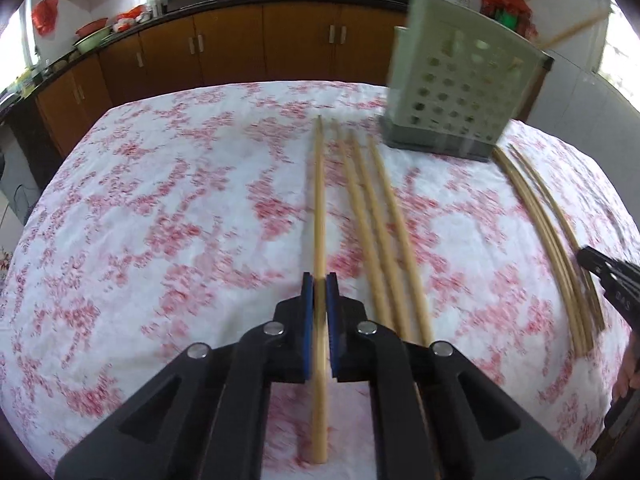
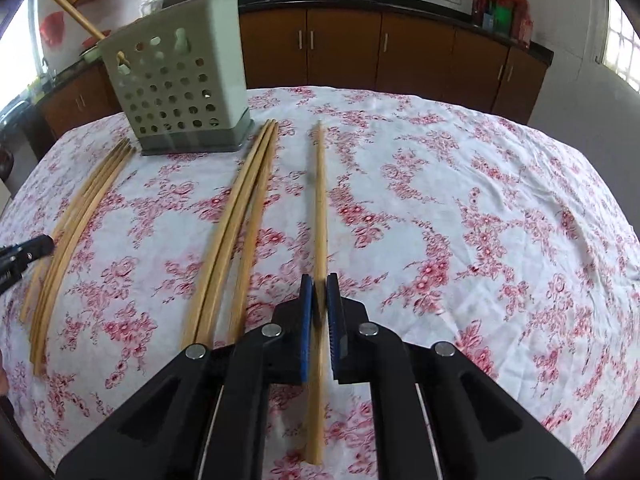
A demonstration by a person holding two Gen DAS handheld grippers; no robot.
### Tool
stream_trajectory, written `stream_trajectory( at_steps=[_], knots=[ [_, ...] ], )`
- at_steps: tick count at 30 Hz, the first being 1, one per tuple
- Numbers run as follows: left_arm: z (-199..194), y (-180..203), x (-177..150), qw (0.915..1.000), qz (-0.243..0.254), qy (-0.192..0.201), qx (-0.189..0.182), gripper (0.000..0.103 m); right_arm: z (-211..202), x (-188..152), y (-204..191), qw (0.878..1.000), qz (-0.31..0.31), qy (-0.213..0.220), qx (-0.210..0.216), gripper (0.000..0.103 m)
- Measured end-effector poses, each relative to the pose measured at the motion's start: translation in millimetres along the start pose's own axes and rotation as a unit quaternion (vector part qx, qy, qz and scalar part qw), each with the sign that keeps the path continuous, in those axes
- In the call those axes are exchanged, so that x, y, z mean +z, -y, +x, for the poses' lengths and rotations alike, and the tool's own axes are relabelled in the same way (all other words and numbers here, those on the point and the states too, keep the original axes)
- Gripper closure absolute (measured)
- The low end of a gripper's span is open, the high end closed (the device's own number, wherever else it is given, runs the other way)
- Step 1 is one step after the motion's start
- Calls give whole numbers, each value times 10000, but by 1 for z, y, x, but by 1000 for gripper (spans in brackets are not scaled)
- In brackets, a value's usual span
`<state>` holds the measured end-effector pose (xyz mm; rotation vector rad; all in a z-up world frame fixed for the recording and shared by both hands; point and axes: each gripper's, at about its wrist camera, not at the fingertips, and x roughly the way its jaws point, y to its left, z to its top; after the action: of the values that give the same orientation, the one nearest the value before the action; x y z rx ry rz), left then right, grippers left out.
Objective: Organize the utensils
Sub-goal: 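Grasp a single chopstick with the right gripper while the left gripper grasps another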
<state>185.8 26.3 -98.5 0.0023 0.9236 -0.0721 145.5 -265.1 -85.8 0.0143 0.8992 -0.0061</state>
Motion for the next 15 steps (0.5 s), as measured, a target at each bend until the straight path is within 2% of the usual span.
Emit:
stream_trajectory(
  at_steps=[7,11,15],
  knots=[
    [4,-38,8,9985,-520,48,174,93,7,8,26,9990,352,92,-246,95],
    [3,-36,5,9986,-418,174,262,92,7,7,30,9989,421,88,-195,95],
    [2,-42,4,9982,-549,187,118,92,8,7,33,9988,450,86,-152,94]
  ],
)
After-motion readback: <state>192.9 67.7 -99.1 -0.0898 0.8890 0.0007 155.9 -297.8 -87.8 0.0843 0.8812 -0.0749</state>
